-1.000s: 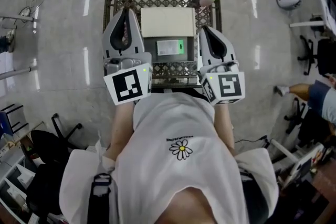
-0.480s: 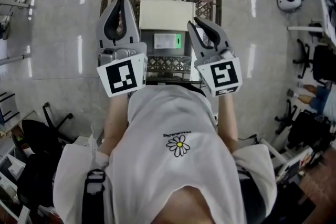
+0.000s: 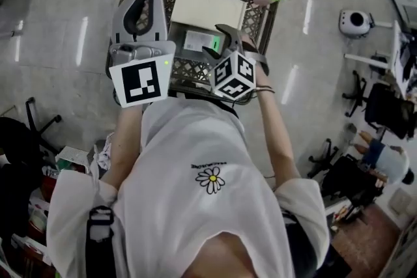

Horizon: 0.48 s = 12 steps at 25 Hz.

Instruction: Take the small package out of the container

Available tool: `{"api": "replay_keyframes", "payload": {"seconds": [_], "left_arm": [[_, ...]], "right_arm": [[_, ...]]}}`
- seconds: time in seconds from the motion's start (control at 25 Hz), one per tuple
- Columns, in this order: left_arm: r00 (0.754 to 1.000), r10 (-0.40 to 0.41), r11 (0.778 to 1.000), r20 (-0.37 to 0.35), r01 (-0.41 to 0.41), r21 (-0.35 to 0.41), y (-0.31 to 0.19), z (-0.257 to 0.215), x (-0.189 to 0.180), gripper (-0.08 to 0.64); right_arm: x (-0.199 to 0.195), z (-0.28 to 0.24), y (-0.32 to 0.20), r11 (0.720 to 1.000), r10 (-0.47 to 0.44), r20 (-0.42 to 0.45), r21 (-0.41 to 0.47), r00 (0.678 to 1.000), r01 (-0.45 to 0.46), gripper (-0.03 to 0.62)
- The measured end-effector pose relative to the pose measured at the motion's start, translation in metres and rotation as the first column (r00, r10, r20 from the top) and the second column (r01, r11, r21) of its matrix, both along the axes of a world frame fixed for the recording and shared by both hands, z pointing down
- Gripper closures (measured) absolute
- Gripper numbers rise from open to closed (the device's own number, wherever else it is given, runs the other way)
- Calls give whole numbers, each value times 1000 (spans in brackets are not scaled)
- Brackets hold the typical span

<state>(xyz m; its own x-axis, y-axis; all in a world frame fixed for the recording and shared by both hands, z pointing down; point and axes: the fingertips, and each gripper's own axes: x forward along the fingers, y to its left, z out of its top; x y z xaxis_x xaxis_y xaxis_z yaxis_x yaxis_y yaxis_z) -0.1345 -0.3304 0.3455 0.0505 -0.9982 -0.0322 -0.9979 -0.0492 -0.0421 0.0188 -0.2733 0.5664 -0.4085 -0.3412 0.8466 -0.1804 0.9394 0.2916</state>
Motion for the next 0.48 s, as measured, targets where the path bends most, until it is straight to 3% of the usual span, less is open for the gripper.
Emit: {"api": "replay_keyframes", "payload": {"seconds": [0.28,0.48], "left_arm": [[992,-114,991,-53,110,-71,23,30,-36,535],[982,-177,980,-67,170,-98,39,47,-67,535]], "right_arm": [[2,87,15,985,-136,-199,-132,971,111,302],[-7,125,24,972,-169,-270,-206,948,115,302]]}}
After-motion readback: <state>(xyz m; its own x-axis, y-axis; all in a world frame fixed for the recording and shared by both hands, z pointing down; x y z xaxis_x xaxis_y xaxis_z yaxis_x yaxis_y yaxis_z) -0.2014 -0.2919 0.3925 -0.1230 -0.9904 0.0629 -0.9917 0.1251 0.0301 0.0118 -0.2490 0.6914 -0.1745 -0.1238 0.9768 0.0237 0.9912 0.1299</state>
